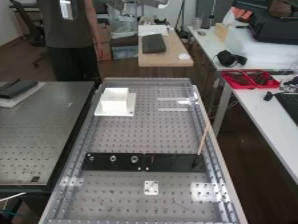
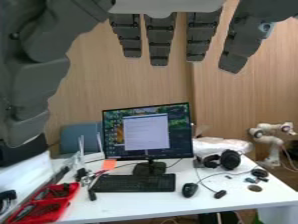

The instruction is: Grab the smaller nut and place it in the white container

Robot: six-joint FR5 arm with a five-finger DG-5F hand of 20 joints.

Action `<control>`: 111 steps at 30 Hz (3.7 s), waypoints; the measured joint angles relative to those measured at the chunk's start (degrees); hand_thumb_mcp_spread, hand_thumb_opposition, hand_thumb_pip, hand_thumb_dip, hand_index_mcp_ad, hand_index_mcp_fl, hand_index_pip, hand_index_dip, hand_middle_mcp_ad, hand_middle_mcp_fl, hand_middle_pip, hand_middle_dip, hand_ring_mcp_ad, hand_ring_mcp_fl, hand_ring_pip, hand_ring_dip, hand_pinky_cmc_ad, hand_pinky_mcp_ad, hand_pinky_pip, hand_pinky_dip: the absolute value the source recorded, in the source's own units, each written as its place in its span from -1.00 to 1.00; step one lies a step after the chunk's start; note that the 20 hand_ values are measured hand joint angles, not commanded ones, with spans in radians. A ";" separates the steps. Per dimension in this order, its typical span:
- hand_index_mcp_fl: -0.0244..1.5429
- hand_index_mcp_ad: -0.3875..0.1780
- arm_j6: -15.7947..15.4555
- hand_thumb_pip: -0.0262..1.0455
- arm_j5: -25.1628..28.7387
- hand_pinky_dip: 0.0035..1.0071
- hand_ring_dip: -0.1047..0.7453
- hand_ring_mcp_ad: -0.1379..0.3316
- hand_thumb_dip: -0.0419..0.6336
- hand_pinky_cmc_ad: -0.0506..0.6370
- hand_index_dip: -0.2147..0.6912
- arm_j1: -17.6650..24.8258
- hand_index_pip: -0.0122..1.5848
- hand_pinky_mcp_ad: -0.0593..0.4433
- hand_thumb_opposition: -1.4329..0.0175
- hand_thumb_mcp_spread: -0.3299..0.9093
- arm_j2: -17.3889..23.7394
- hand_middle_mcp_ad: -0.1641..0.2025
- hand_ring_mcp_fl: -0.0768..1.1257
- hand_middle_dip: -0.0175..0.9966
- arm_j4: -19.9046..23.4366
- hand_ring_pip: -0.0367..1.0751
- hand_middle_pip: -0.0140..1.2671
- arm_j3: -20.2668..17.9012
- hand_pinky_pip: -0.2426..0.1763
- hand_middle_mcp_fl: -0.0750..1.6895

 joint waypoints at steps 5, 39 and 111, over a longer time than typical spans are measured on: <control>-0.96 0.30 -0.33 0.05 0.33 -0.74 -0.57 0.32 -0.73 0.20 0.04 0.15 -0.91 0.41 0.01 -0.15 0.03 0.30 -0.87 -0.56 0.19 -0.80 -0.80 -0.51 -0.13 -0.90; -0.96 0.30 -1.18 0.09 0.31 -0.70 -0.56 0.33 -0.74 0.25 0.05 -1.29 -0.90 0.41 0.02 -0.15 1.67 0.30 -0.87 -0.56 3.47 -0.80 -0.79 -8.97 -0.19 -0.89; -0.96 -0.01 -10.69 0.38 -27.30 -0.71 -0.55 0.33 -0.40 0.21 -0.16 -25.97 0.70 0.41 -0.13 0.13 -8.21 0.28 -0.87 -0.53 31.78 -0.81 -0.79 -31.62 -0.19 -0.85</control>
